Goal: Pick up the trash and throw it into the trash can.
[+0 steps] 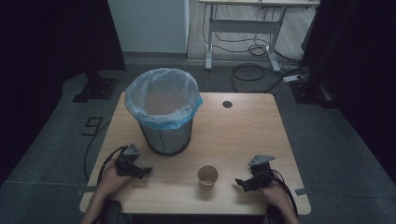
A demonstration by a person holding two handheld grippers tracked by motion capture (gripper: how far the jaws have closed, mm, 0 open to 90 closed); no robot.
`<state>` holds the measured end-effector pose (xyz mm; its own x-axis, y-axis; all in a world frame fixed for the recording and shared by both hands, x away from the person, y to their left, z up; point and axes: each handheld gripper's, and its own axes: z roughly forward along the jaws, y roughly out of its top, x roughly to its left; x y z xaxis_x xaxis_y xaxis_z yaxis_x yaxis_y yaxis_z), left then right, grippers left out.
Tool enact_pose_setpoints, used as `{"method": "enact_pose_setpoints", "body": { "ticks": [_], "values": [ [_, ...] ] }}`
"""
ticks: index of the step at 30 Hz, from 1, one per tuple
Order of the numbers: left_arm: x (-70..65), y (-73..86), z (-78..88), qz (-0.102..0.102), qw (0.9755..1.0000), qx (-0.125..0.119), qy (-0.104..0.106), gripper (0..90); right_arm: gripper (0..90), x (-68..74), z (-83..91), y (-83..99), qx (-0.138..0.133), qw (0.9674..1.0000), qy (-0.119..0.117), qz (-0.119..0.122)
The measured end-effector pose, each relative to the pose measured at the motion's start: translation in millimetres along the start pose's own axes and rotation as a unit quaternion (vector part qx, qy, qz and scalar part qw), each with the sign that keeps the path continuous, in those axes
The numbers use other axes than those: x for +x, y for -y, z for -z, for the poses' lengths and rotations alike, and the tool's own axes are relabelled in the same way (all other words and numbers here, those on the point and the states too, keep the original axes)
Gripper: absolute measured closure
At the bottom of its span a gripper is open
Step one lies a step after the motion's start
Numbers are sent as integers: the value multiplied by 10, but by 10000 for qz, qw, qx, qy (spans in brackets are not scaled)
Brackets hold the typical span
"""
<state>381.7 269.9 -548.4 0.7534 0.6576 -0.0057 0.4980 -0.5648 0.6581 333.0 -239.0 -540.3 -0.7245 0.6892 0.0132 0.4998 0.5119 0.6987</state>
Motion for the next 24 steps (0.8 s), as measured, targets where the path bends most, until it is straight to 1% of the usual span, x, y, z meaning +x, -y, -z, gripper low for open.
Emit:
{"method": "enact_pose_setpoints", "body": {
  "ticks": [2,4,5,6,7,8,10,11,12,13,14,16,17,18,20,21,22,24],
  "values": [
    [0,0,0,0,10000,1,-1,0,0,28,12,0,-18,10000,-10,-3],
    [0,0,0,0,10000,2,-2,0,0,101,55,-7,-46,9999,-119,14],
    [0,0,0,0,10000,2,-2,0,0,101,55,-7,-46,9999,-119,14],
    [0,0,0,2,10000,0,-3,0,0,149,81,-15,-70,9998,-177,65],
    [0,0,0,2,10000,0,-3,0,0,149,81,-15,-70,9998,-177,65],
    [0,0,0,1,10000,1,-2,0,0,195,101,-28,-112,9997,-220,69],
    [0,0,0,1,10000,1,-1,0,0,244,116,-46,-145,9995,-274,82],
    [0,0,0,1,10000,1,-1,0,0,244,116,-46,-145,9995,-274,82],
    [0,0,0,2,10000,1,-1,0,0,295,114,-67,-180,9993,-299,145],
    [0,0,0,2,10000,1,-1,0,0,295,114,-67,-180,9993,-299,145],
    [0,0,0,0,10000,1,-1,0,0,345,98,-83,-214,9989,-368,185],
    [0,0,0,1,10000,1,-2,0,0,392,67,-94,-216,9985,-439,238],
    [0,0,0,1,10000,1,-2,0,0,392,67,-94,-216,9985,-439,238],
    [0,0,0,0,10000,1,-1,0,0,442,29,-105,-184,9982,-469,310],
    [0,0,0,0,10000,3,-1,0,0,491,-7,-117,-166,9979,-488,386],
    [0,0,0,0,10000,3,-1,0,0,491,-7,-117,-166,9979,-488,386],
    [0,0,0,1,10000,1,-2,0,0,540,-39,-133,-168,9973,-504,498],
    [0,0,0,1,10000,1,-2,0,0,564,-54,-140,-181,9971,-517,537]
  ]
}}
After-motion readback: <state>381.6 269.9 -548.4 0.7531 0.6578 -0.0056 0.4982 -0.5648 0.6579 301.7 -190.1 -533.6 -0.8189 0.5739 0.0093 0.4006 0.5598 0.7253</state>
